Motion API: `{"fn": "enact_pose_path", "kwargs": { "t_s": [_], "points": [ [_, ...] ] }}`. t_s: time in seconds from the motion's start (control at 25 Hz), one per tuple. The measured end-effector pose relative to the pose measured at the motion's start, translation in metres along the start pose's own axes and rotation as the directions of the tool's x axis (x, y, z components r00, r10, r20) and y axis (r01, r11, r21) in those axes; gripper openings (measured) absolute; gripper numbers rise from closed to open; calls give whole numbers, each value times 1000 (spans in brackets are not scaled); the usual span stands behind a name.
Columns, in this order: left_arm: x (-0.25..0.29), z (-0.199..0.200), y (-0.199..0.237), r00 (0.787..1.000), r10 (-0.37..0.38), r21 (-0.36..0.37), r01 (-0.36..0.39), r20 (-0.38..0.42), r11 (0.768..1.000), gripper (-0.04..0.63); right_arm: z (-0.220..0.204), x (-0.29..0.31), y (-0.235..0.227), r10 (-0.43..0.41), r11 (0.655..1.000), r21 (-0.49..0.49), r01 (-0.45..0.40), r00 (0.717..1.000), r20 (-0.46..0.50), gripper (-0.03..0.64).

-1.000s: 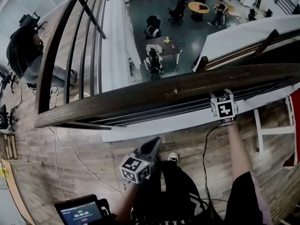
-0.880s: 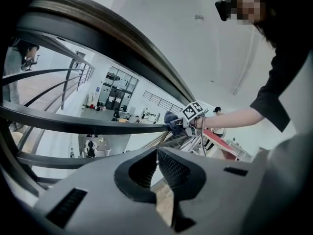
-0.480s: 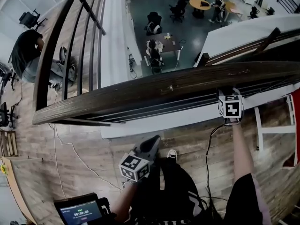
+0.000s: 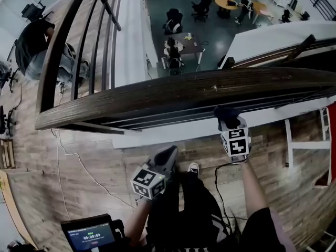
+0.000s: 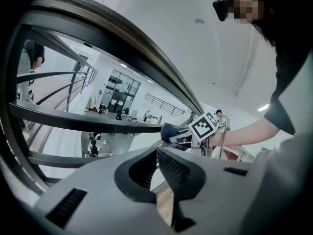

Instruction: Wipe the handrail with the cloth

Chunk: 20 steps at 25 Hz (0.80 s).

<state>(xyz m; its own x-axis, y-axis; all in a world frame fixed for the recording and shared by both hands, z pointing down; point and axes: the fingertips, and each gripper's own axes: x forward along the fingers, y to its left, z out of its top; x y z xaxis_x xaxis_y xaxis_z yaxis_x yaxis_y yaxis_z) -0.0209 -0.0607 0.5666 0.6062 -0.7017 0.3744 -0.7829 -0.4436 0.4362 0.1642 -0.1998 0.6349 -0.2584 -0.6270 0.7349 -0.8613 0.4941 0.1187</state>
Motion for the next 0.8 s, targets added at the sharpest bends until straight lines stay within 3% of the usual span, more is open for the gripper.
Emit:
{"fn": "enact_pose_path", "kwargs": {
  "t_s": [0.2,0.44,0.8],
  "points": [
    [-22,-10,24,1000,9,-9,-9,7,1000,0,-3,26,86,99,995,-3,-99,995,-27,109],
    [-58,-29,82,999,47,-45,-46,7,998,0,24,71,201,208,978,-26,-209,978,-31,109],
    [-83,-67,151,994,111,-68,-110,7,992,0,55,144,325,330,933,-140,-331,943,-30,109]
  ]
}}
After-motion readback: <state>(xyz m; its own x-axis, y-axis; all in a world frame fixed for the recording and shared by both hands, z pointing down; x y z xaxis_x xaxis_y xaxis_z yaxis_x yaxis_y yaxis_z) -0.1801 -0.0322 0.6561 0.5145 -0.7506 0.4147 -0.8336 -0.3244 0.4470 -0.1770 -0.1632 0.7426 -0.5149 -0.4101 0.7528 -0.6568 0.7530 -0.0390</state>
